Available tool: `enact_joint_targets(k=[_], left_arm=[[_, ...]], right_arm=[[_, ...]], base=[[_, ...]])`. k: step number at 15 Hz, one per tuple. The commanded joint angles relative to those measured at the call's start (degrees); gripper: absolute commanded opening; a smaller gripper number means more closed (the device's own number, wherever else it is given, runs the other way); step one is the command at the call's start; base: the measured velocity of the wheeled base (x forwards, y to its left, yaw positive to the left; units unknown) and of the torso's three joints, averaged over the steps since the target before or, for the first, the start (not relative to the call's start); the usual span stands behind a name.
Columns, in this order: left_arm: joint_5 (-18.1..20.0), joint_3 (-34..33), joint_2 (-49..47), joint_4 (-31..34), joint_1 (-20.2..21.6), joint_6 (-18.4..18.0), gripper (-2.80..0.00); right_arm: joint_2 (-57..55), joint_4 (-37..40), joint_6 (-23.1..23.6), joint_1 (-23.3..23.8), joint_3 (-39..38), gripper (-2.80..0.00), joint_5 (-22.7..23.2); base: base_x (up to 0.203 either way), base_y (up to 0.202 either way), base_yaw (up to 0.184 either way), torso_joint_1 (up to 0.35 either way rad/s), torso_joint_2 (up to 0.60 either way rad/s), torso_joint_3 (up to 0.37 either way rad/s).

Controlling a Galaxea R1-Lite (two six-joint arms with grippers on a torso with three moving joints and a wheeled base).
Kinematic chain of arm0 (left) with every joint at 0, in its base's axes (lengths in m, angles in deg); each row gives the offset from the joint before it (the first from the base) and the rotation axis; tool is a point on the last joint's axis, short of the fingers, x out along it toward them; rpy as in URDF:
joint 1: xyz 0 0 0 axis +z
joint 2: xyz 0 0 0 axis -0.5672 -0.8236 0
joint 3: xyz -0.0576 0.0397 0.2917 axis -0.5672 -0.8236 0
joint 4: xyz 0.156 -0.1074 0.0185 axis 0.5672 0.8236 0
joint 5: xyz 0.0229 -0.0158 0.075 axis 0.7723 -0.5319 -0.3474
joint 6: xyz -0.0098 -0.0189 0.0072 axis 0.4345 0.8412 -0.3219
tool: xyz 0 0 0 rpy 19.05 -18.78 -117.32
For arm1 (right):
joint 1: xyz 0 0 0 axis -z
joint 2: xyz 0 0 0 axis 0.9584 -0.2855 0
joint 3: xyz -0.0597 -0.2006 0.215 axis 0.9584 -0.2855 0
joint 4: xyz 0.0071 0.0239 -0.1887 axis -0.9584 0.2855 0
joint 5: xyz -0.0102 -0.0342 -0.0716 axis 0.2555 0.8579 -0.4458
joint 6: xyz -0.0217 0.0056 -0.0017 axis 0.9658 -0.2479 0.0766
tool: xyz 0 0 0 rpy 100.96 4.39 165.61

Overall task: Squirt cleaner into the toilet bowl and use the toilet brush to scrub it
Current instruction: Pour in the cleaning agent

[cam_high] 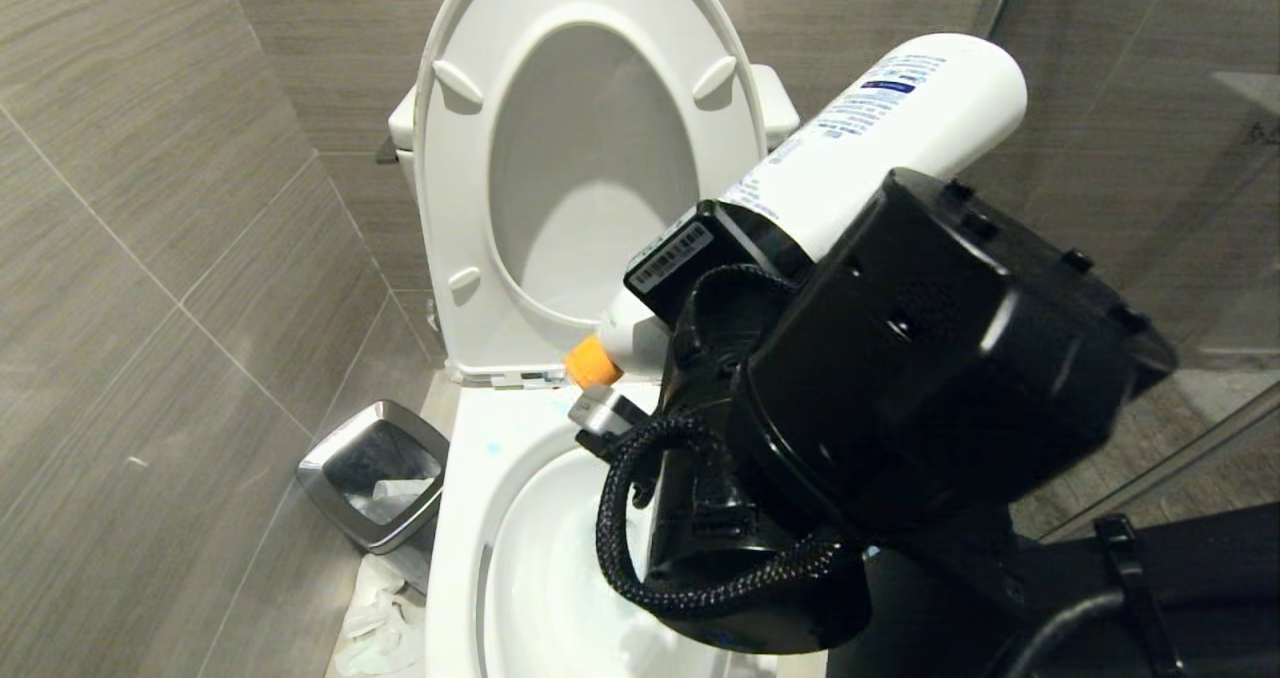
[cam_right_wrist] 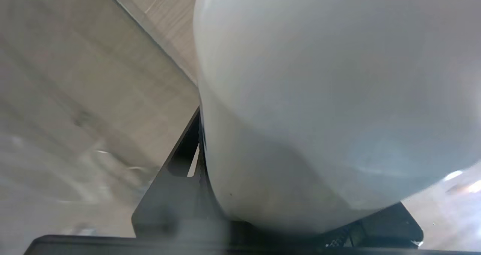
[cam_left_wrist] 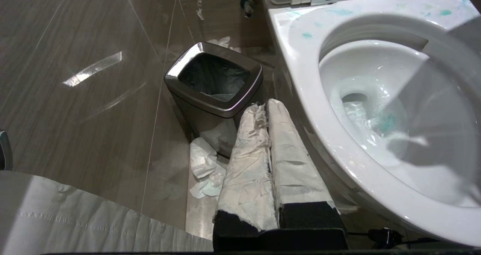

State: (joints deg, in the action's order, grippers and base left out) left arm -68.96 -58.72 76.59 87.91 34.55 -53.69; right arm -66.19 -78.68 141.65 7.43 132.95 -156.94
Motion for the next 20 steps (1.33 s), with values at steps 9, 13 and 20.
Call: enact_joint_targets(k=[9, 13, 20], left_arm=[[0.0, -0.1, -0.1, 0.0, 0.0, 0.0, -2.8], [0.0, -0.1, -0.1, 0.0, 0.0, 0.0, -2.8], [0.0, -0.1, -0.1, 0.0, 0.0, 0.0, -2.8]], right_arm=[[-3.6, -12.2, 0.9, 0.5, 0.3, -2.8, -0.4], [-4.6, -12.3, 0.9, 1.6, 1.7, -2.8, -0.3], [-4.4, -12.5, 0.9, 3.4, 1.7, -2.8, -0.2]], base=[[0.0, 0.0, 0.0, 0.0, 0.0, 0.0], [0.0, 0.0, 0.0, 0.0, 0.0, 0.0], [0.0, 0.0, 0.0, 0.0, 0.0, 0.0]])
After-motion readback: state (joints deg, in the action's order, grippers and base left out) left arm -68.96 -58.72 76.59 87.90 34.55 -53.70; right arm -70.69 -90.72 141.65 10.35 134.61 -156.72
